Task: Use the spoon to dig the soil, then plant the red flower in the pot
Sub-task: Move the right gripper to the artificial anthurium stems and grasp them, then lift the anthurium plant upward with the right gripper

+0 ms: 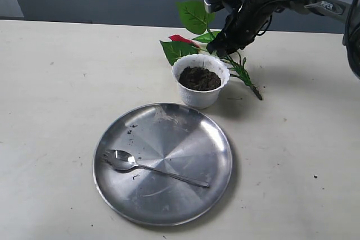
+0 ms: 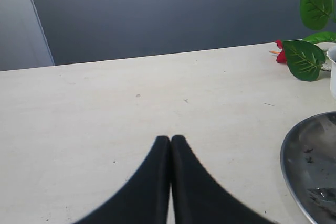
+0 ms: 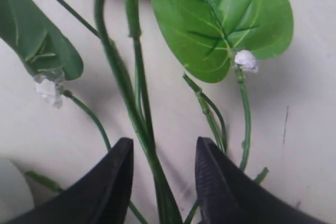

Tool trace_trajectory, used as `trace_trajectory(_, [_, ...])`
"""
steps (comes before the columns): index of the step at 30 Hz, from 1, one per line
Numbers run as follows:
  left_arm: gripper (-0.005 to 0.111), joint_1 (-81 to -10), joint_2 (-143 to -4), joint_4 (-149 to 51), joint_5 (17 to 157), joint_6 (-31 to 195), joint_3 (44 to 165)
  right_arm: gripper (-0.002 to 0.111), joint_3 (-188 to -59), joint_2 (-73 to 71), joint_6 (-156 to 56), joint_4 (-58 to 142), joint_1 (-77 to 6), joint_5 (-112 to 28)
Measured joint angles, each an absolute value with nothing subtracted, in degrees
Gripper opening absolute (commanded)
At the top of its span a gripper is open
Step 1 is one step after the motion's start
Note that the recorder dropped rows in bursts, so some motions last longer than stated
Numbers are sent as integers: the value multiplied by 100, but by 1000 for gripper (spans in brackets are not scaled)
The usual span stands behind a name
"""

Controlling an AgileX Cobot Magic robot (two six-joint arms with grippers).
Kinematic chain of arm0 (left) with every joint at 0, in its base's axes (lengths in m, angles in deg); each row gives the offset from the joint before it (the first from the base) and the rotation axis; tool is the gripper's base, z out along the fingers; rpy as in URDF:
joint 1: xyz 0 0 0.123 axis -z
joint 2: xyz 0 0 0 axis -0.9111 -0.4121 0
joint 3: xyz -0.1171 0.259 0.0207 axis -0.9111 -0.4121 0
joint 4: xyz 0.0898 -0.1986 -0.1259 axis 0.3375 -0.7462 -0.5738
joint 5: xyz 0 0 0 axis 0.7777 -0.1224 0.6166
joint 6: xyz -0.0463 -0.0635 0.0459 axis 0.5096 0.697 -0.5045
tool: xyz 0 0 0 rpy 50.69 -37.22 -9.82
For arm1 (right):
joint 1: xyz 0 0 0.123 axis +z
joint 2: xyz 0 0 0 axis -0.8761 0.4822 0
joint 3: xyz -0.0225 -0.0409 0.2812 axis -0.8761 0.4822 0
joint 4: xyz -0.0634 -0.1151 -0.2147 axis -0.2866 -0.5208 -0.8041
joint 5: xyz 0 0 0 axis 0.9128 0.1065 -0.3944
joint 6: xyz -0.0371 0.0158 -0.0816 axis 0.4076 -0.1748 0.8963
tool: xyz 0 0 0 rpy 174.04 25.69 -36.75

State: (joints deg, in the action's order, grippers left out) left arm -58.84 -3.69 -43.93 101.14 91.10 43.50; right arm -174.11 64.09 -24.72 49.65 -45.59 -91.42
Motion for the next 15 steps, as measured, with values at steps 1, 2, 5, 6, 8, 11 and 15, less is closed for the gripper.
trace_trajectory(1, [1,-5884,-369,-4393,10114,9110,4350,38,-17411,6469,-2472,4965,-4559,-9116])
trace_trajectory(2, [1,-5884,-369,-4393,10114,9110,4350,36,-17411,6504,-2472,4965,-4559,-9083])
trace_trajectory(5, [1,-5884,-369,-4393,10114,9110,4350,18,-17411,6618,-2472,4965,-4559,-8968])
trace_trajectory(6, [1,-5884,-369,-4393,10114,9110,4350,8,-17411,6634,-2472,4965,-4559,-8914])
trace_trajectory(8, [1,-5884,-369,-4393,10114,9110,4350,0,-17411,6646,-2472,4965,-4559,-8789])
trace_trajectory(11, [1,-5884,-369,-4393,10114,9110,4350,0,-17411,6646,-2606,4984,-4559,-8564])
trace_trajectory(15, [1,-5884,-369,-4393,10114,9110,4350,0,-17411,6559,-2967,4967,-4559,-8316])
